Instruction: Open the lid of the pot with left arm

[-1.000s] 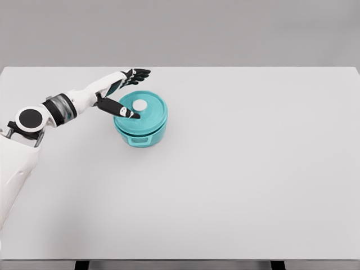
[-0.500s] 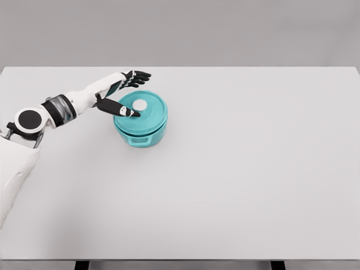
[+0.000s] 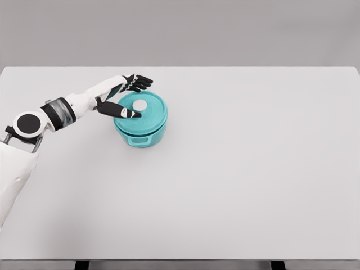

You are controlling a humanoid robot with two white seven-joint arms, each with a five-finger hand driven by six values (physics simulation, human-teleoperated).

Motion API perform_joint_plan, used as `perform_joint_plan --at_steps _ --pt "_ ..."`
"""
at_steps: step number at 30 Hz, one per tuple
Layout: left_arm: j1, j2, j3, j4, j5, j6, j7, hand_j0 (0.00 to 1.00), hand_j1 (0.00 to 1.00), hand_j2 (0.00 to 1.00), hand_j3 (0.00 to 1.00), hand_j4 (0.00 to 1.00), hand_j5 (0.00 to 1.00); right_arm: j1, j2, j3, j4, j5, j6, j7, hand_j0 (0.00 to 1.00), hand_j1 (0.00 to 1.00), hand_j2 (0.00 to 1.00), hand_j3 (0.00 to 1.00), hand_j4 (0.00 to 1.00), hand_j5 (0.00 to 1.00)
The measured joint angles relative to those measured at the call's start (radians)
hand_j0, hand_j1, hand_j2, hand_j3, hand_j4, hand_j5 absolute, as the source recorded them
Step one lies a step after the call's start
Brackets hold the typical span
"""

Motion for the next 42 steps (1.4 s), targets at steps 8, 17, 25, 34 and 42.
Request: perform_joint_plan --at_steps 8,17,25,34,42 --pt "0.011 0.005 0.001 -0.008 -0.001 0.0 0.0 0.82 0.82 0.82 0.82 0.82 0.82 0.0 0.0 0.0 0.0 0.0 0.0 0.0 1.0 1.0 1.0 1.0 1.0 1.0" --pt "0.018 0.005 0.004 -0.011 -0.01 -0.002 0.0 0.79 0.79 0.79 0.79 0.79 0.79 0.0 0.0 0.0 0.0 0.0 0.0 0.0 1.0 1.0 1.0 1.0 1.0 1.0" --pt "0.02 0.005 0.006 -0.013 -0.009 -0.005 0.0 0.76 0.76 0.76 0.76 0.76 0.76 0.0 0.0 0.0 0.0 0.0 0.0 0.0 1.0 1.0 1.0 1.0 1.0 1.0" --pt "0.021 0.004 0.008 -0.012 -0.017 -0.007 0.0 0.76 0.76 0.76 0.76 0.76 0.76 0.0 0.0 0.0 0.0 0.0 0.0 0.0 1.0 1.0 1.0 1.0 1.0 1.0" --pt "0.021 0.004 0.018 -0.012 -0.021 -0.01 0.0 0.76 0.76 0.76 0.76 0.76 0.76 0.0 0.0 0.0 0.0 0.0 0.0 0.0 1.0 1.0 1.0 1.0 1.0 1.0"
